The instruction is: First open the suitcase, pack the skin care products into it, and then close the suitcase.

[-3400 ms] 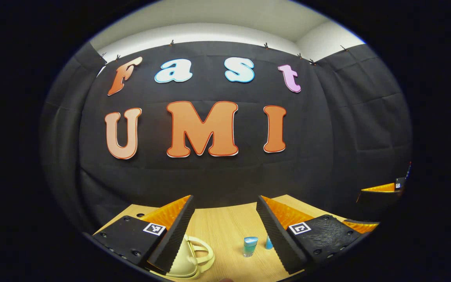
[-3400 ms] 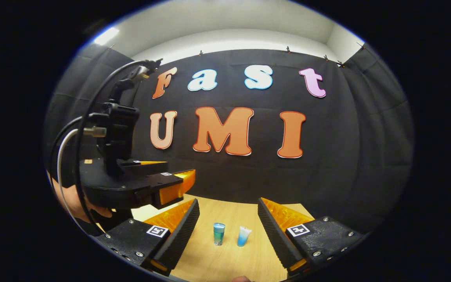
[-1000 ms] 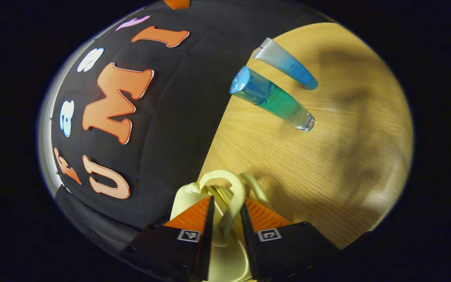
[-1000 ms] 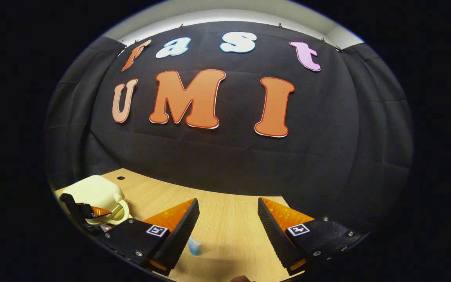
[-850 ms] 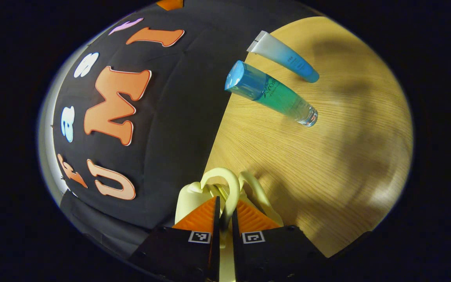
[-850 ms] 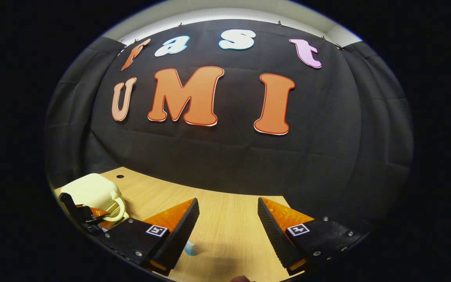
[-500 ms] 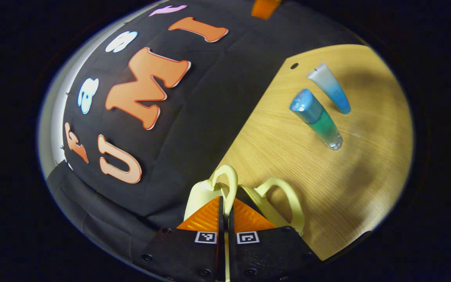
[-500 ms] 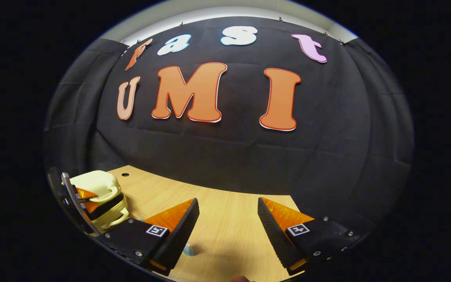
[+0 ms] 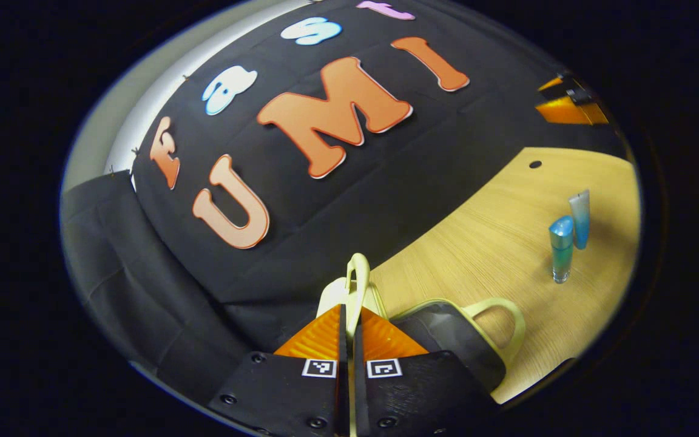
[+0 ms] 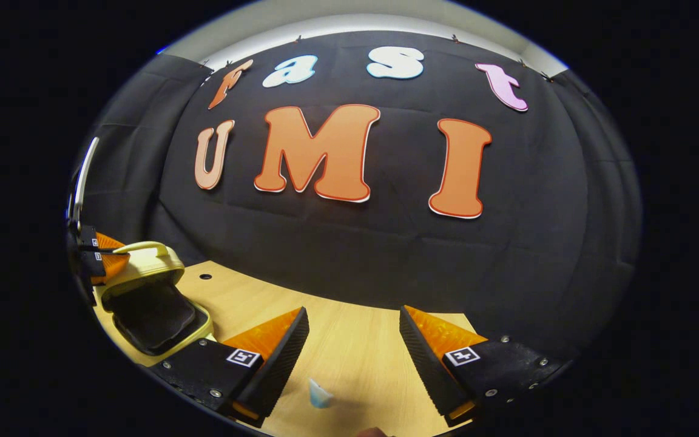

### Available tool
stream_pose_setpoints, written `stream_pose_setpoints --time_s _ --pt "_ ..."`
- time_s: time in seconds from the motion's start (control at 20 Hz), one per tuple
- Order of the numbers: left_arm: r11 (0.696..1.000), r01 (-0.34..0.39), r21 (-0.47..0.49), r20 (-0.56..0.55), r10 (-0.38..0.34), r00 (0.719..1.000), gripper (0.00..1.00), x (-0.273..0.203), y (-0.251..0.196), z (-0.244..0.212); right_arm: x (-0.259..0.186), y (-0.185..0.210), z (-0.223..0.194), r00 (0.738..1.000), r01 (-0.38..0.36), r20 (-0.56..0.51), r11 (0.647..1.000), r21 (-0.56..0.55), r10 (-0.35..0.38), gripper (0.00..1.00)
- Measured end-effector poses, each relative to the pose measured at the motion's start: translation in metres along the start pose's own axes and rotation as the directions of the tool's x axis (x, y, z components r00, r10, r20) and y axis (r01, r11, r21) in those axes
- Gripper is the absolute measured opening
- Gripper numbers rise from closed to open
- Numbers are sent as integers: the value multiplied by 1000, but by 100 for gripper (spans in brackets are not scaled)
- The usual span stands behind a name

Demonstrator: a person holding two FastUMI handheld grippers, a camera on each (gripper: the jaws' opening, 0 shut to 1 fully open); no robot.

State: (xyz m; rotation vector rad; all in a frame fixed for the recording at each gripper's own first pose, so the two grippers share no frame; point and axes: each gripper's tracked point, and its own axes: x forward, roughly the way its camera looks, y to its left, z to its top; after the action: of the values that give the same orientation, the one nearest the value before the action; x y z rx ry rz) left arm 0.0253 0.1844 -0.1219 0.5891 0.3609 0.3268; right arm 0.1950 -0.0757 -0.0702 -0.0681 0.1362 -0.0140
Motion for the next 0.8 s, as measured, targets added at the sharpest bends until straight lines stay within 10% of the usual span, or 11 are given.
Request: stream_pose_setpoints --time_s 0.3,0.8 --pt "976 -89 -198 -15 88 996 4 15 120 -41 7 16 32 997 63 43 997 -42 -62 95" --pt "970 -146 -197 -195 107 975 4 59 237 -193 -4 50 45 987 157 32 984 -82 -154 95"
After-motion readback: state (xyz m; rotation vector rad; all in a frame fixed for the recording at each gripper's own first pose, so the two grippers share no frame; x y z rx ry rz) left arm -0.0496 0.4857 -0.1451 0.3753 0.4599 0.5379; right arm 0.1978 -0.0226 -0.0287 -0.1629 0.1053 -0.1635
